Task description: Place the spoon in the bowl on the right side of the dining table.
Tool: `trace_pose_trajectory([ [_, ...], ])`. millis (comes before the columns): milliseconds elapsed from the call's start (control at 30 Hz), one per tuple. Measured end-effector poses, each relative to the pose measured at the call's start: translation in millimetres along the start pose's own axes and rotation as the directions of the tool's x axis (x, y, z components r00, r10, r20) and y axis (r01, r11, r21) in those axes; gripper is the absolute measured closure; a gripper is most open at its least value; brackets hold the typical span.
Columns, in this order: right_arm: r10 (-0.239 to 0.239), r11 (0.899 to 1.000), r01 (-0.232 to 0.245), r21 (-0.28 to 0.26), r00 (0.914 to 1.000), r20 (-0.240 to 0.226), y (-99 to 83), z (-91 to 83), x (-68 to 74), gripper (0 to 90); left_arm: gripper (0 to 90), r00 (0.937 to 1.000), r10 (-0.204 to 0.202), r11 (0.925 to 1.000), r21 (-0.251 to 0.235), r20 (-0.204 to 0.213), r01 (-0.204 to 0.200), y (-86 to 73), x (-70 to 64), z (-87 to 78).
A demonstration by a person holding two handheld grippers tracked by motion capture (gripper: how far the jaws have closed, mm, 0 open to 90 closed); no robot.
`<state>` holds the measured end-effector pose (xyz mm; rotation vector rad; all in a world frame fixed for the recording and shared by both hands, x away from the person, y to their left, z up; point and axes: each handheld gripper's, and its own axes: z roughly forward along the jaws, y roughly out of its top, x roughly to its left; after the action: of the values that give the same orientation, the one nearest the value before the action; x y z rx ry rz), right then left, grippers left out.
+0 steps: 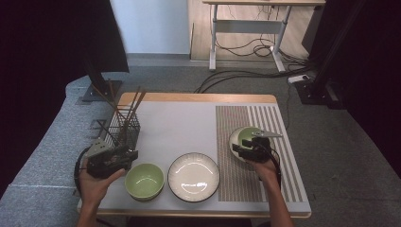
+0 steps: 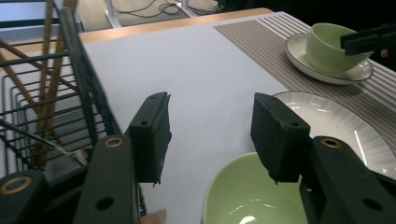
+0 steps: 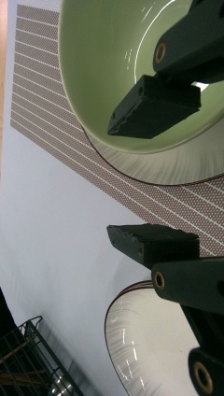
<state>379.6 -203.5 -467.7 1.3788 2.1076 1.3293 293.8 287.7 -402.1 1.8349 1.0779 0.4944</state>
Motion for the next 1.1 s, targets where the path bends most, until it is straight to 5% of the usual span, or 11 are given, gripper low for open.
trace_pose_trajectory([
  [600, -0.015, 1.000, 0.015, 0.010, 0.9998, 0.012, -2.5, -0.9, 6.5, 44.6, 47.1, 0.9956, -0.052, 0.9982, -0.033, -0.078, 0.049, 2.0, 41.7, -22.6],
  [833, -0.020, 1.000, 0.020, -0.005, 0.9997, 0.014, -3.2, -7.6, 7.6, 44.7, 49.1, 0.9911, -0.048, 0.9986, -0.028, -0.124, 0.045, 6.4, 61.3, -22.9],
  [1100, -0.014, 1.000, 0.015, -0.026, 0.9996, 0.024, -4.7, -13.9, 8.0, 44.7, 49.3, 0.9874, -0.088, 0.9954, -0.049, -0.131, 0.082, 6.7, 83.8, -18.7],
])
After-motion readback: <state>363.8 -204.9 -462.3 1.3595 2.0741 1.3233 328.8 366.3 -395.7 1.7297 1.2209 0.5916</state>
